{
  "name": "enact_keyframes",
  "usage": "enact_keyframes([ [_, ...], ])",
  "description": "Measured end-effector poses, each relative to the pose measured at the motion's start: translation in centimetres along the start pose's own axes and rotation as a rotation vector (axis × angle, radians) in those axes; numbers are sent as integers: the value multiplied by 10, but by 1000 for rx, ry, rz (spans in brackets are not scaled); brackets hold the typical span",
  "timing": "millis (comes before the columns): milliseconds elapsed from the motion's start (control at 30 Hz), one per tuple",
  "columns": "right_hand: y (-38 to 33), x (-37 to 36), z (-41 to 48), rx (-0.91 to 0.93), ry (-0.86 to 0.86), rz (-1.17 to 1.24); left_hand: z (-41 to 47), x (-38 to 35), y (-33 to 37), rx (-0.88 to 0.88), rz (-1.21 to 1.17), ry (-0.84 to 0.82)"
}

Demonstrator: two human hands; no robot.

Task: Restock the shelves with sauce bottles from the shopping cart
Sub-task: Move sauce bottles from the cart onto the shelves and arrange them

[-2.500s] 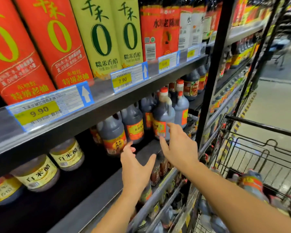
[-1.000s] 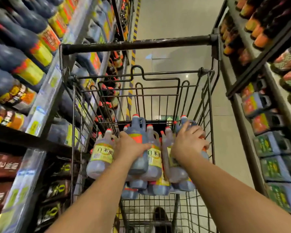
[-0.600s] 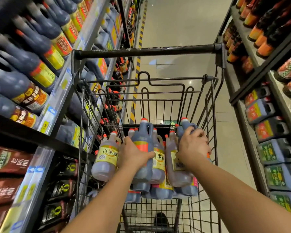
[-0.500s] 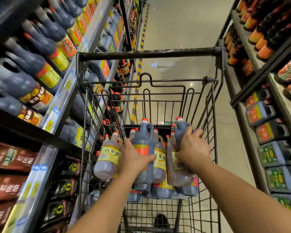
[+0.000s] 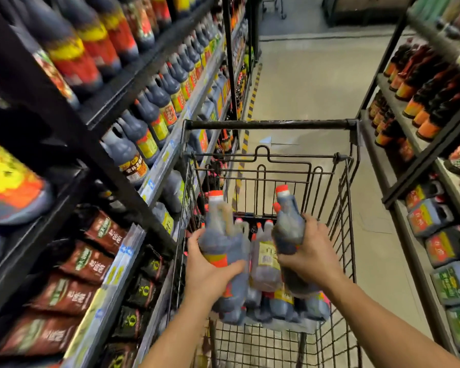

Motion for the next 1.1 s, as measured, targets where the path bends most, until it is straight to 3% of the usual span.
enact_keyframes([
  [133, -51, 10, -32, 150, 54, 163, -32, 49, 28, -102, -67, 50],
  [467, -200, 8, -113, 503, 34, 288, -126, 183, 91, -354, -79, 221],
  [900, -356, -33, -207, 870, -170, 351, -229, 323, 107, -420, -24, 501],
  [1100, -400, -74, -220, 959, -281, 383, -248, 367, 85, -335, 18, 636],
])
Point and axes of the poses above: each hand's wrist, its own z-axis towards the middle knuckle, its own x-axis out of the back of the hand, y = z × x, the point moved 5 cm from there along z, towards the middle knuckle, and after that the axes turned 5 degrees about -y, right-handed, at the moved point
